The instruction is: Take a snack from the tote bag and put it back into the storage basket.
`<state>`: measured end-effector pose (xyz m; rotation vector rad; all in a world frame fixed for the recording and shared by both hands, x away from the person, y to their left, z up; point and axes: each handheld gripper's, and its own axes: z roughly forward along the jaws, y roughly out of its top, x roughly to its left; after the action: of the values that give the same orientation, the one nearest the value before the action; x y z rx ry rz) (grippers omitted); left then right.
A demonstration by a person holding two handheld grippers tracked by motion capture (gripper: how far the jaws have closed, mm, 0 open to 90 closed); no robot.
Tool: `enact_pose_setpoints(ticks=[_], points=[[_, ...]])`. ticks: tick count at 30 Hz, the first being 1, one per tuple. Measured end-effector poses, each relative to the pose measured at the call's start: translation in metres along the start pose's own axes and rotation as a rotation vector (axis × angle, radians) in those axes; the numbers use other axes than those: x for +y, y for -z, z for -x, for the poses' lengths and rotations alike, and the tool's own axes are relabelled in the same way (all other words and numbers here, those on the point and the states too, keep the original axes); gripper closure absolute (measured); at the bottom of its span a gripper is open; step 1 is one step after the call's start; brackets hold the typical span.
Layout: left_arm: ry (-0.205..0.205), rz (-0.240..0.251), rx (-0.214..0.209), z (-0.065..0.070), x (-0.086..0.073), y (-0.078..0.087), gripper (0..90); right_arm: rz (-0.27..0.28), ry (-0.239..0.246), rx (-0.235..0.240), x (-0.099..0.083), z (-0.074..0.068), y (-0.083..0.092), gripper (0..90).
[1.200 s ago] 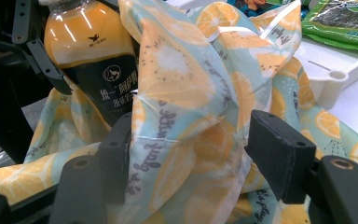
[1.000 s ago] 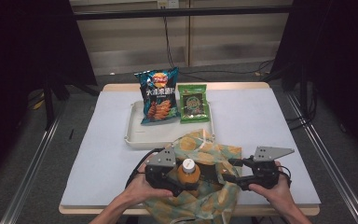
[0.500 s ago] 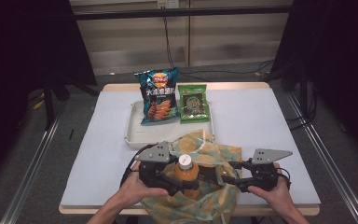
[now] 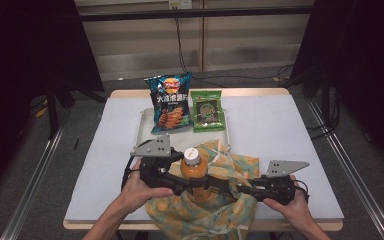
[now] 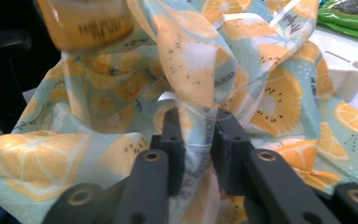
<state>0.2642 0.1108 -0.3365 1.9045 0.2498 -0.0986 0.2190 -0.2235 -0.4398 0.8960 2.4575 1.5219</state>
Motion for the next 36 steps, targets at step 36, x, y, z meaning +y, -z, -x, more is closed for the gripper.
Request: enact_pose_setpoints(ticks=[36], points=[[0.139, 0.066, 0.393, -0.057, 0.028, 0.037, 30.4, 0.001, 0.028, -0.004, -0.001, -0.003, 0.0, 50.8]])
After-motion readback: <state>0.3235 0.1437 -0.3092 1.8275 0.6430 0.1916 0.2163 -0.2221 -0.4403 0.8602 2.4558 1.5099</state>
